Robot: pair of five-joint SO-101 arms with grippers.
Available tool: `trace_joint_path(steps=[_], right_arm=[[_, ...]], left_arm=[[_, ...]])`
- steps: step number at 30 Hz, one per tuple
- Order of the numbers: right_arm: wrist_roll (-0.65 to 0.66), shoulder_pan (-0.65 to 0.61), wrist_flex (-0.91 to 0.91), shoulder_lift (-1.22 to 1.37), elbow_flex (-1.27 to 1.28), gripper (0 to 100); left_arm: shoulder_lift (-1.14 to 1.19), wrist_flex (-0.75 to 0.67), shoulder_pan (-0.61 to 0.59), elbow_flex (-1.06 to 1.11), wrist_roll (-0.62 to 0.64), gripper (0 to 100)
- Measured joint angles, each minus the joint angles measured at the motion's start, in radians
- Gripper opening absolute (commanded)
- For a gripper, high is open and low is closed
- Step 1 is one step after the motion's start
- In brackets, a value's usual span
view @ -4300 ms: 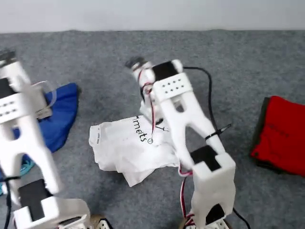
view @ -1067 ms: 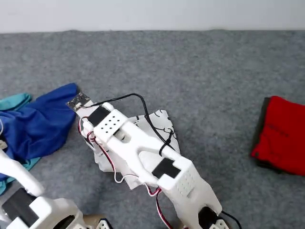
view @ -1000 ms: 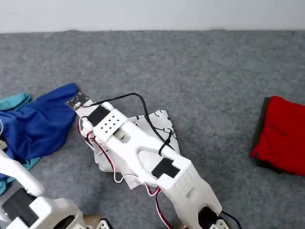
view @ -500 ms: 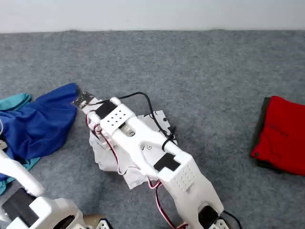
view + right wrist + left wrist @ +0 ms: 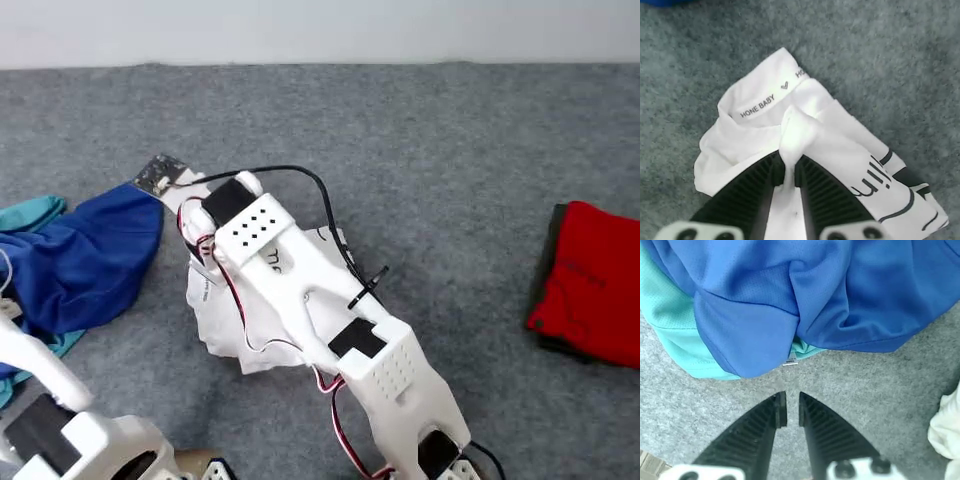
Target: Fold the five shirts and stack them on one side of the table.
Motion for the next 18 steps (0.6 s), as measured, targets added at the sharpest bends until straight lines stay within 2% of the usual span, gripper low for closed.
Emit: trace_joint_path(steps=[18], right_arm=[[0.0,-0.048,-0.218,0.046,-0.009,0.9]], left_arm=[[0.0,0.0,0.0,0.005,0.002,5]])
